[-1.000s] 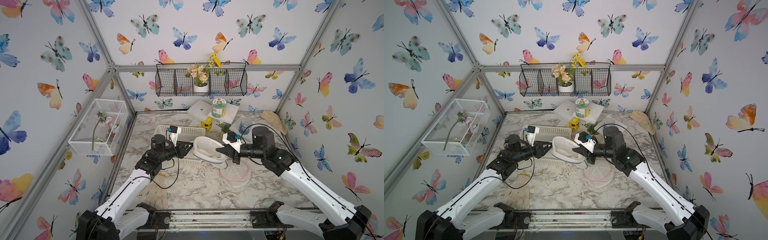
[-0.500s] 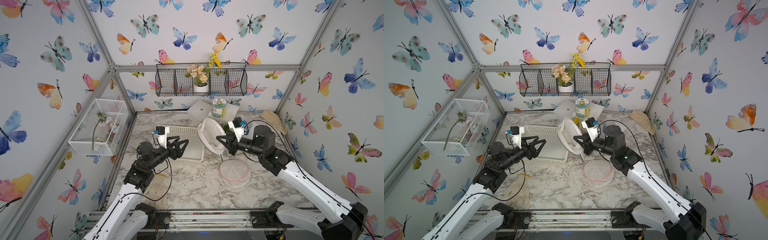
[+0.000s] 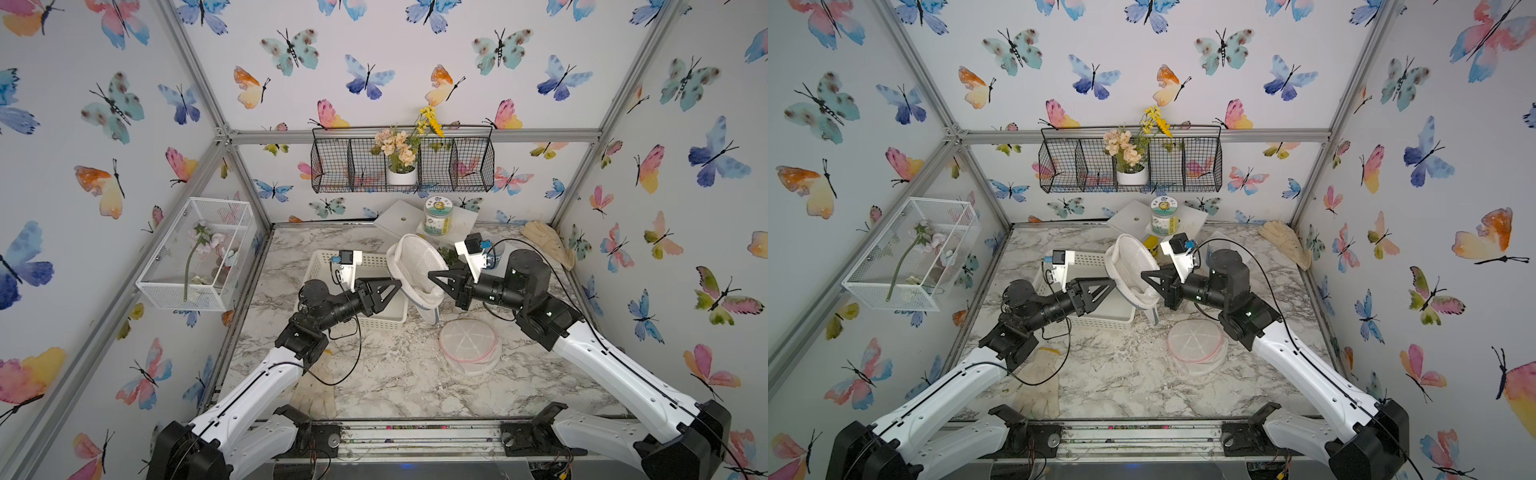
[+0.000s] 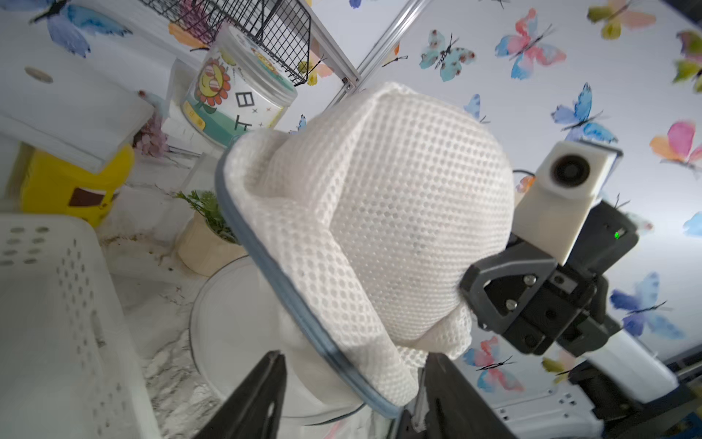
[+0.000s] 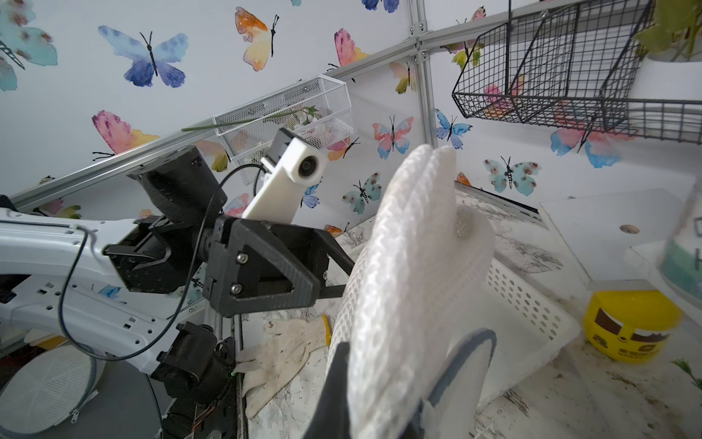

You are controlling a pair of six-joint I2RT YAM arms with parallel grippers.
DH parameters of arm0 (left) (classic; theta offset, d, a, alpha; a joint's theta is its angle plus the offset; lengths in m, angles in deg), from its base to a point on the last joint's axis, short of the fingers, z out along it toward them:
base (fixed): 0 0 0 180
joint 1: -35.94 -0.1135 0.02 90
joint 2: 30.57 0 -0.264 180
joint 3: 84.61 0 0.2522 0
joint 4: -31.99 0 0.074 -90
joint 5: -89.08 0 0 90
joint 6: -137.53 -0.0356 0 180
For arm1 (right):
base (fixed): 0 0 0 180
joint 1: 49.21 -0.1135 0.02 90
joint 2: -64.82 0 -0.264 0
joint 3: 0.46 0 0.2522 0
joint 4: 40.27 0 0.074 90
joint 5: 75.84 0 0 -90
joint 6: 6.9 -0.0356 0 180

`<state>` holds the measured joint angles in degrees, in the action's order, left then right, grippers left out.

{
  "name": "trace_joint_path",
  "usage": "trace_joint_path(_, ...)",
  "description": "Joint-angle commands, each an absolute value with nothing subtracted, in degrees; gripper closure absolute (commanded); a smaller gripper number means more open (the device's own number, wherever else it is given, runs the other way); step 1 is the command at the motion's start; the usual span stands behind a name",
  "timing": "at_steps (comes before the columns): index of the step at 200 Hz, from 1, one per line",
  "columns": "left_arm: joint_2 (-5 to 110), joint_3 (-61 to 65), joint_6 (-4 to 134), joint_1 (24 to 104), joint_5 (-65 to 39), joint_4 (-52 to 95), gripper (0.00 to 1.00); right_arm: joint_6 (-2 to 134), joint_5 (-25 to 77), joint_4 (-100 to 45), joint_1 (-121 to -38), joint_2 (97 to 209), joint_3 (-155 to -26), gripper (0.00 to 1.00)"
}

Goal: Turn the laundry bag inside out
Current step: Turn over the laundry bag.

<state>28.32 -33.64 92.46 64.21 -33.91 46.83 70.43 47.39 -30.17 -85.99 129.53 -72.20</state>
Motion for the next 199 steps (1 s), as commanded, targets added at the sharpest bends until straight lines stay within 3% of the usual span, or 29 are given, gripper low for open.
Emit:
trace_joint_path(1,29.3,-33.39,96.11,64.51,-32.95,52.02,0.59,69.62,49.31,-32.94,-86.0,127.92,-70.76,0.98)
trace_joint_path(30,30.7,-32.11,96.19,64.5,-34.27,52.75,0.68,68.6,49.73,-34.35,-85.96,126.79,-69.18,0.98)
trace_joint_path(67,32.48,-31.69,97.3,65.09,-34.32,54.25,1.0,68.3,48.61,-33.98,-85.95,125.83,-67.98,0.98)
trace_joint_path(92,31.47,-32.74,96.74,65.03,-29.21,49.67,1.0,65.8,43.47,-34.24,-85.95,123.4,-66.92,0.98)
trace_joint_path(128,28.03,-35.82,96.59,64.35,-13.89,40.18,1.0,62.84,41.11,-34.99,-85.95,119.04,-65.88,0.98)
trace_joint_path(199,31.82,-36.61,83.04,70.02,-21.55,46.88,1.0,51.25,43.61,-51.22,-85.95,122.57,-68.32,0.98)
